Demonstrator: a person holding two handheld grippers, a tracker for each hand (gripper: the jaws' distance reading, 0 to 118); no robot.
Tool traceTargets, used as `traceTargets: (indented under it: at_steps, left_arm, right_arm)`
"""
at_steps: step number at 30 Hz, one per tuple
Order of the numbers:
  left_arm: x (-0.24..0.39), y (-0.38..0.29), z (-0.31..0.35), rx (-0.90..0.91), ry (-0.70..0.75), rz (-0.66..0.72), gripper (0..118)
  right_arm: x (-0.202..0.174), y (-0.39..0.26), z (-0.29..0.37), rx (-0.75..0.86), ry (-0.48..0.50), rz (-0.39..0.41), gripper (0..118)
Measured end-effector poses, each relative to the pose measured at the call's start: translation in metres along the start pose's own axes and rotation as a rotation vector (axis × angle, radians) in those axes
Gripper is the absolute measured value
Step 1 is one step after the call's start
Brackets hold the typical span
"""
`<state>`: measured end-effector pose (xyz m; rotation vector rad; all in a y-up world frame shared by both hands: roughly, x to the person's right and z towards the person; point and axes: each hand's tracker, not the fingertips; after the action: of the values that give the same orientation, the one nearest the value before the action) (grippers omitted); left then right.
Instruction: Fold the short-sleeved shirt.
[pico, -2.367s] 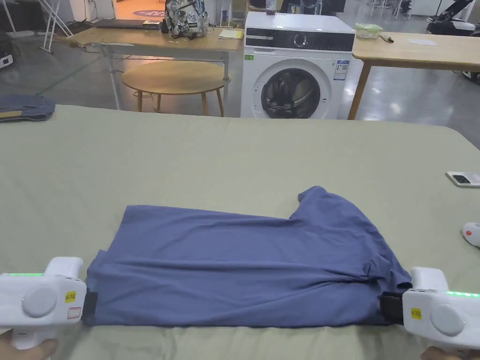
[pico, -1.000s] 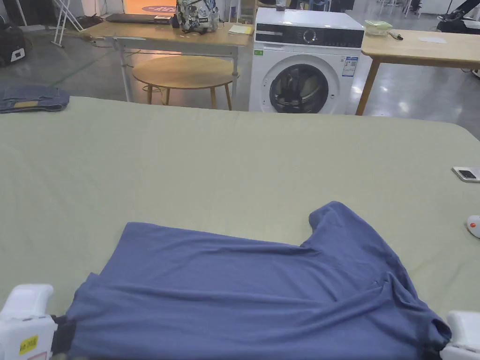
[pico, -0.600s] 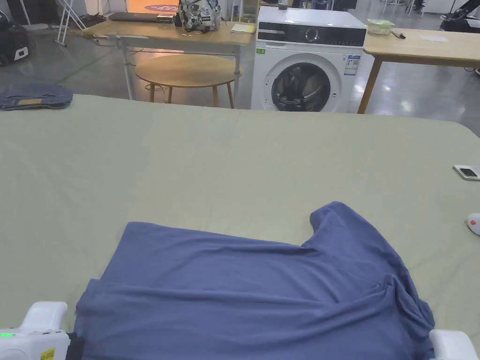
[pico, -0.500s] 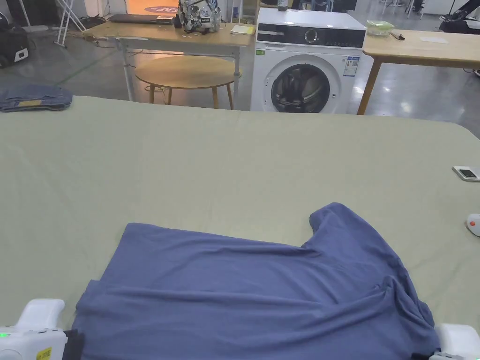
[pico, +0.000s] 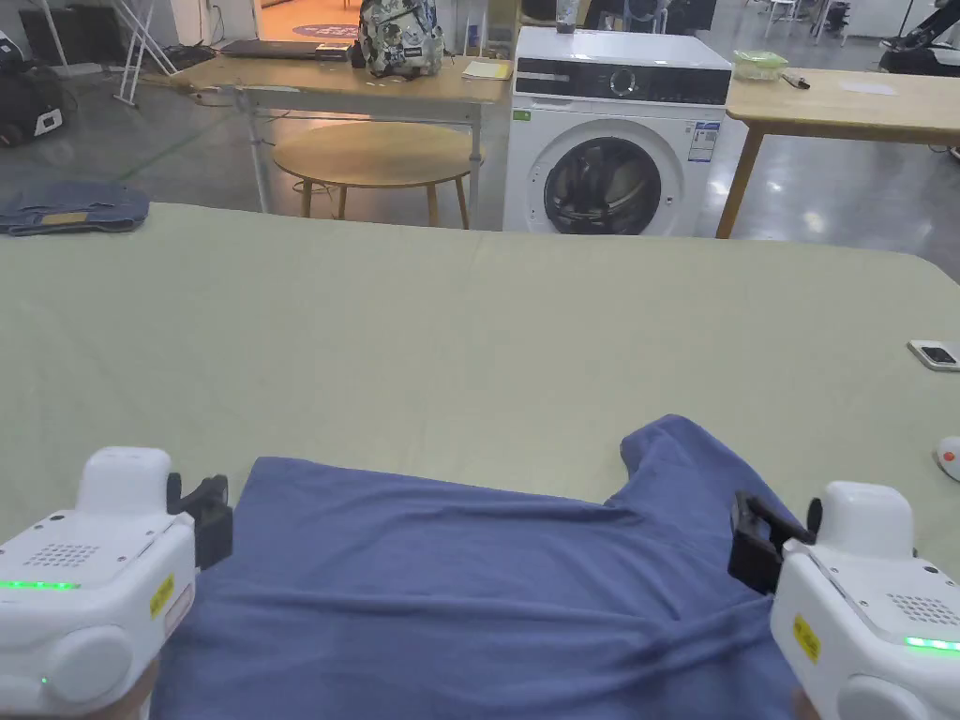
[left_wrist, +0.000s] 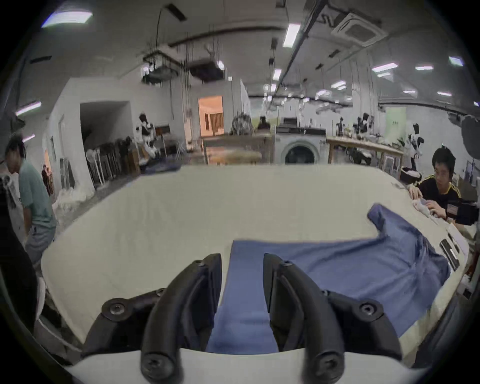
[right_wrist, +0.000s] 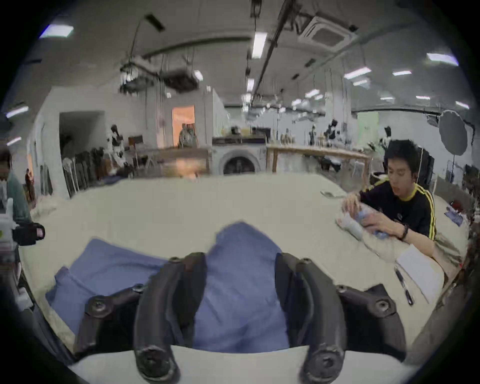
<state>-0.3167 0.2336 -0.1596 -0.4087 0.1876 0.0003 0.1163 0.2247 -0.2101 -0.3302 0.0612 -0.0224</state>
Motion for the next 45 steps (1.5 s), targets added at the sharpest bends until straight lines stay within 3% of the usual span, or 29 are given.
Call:
traceTargets:
  at_steps: [1, 2, 4, 7, 10, 14, 22, 26, 27, 29, 31, 32, 40, 41, 43, 45]
  left_arm:
    - [0.004, 0.001, 0.000, 0.024, -0.001, 0.007, 28]
    - [0.008, 0.004, 0.000, 0.055, 0.001, 0.014, 23]
    - [0.016, 0.010, 0.001, 0.101, 0.006, 0.012, 2]
    - [0.023, 0.014, 0.002, 0.157, 0.028, 0.013, 0]
    - [0.022, 0.016, -0.001, 0.220, 0.012, 0.035, 0]
    - [0.014, 0.021, -0.018, 0.173, 0.008, 0.032, 0]
    - [-0.022, 0.035, -0.111, -0.199, -0.046, 0.038, 0]
    - [-0.042, 0.043, -0.170, -0.391, -0.136, 0.118, 0]
    - [-0.046, 0.044, -0.186, -0.459, -0.157, 0.130, 4]
    - [-0.049, 0.044, -0.212, -0.525, -0.154, 0.132, 27]
    - [-0.051, 0.042, -0.235, -0.600, -0.156, 0.129, 60]
    - [-0.051, 0.041, -0.245, -0.626, -0.135, 0.120, 61]
    - [-0.026, 0.019, -0.289, -0.774, -0.064, 0.032, 59]
    - [-0.016, 0.023, -0.272, -0.748, -0.042, 0.002, 55]
    - [-0.001, 0.021, -0.263, -0.716, -0.010, -0.067, 37]
    - [0.003, 0.021, -0.257, -0.688, -0.050, -0.110, 34]
  right_arm:
    - [-0.007, 0.002, 0.000, 0.031, -0.011, 0.002, 29]
    - [-0.013, 0.004, -0.001, 0.068, -0.005, 0.002, 19]
    - [-0.020, 0.006, -0.005, 0.115, -0.003, 0.005, 10]
    - [-0.029, 0.011, -0.006, 0.144, 0.029, -0.007, 0]
    - [-0.037, 0.016, -0.004, 0.182, 0.021, -0.020, 0]
    - [-0.044, 0.021, -0.007, 0.201, 0.006, 0.020, 0]
    - [-0.042, 0.021, -0.035, 0.118, 0.019, 0.029, 0]
    - [-0.034, 0.012, -0.050, 0.070, 0.005, 0.042, 0]
    - [-0.032, 0.010, -0.053, 0.054, 0.001, 0.043, 0]
    - [-0.027, 0.005, -0.061, 0.024, -0.011, 0.043, 0]
    - [-0.021, 0.000, -0.068, -0.004, -0.017, 0.038, 0]
    - [-0.019, -0.003, -0.071, -0.018, -0.022, 0.037, 0]
    - [-0.002, -0.021, -0.084, -0.095, -0.054, 0.033, 0]
    - [0.000, -0.022, -0.085, -0.102, -0.057, 0.033, 0]
    - [0.002, -0.025, -0.085, -0.109, -0.064, 0.032, 0]
    - [0.005, -0.028, -0.087, -0.122, -0.067, 0.025, 0]
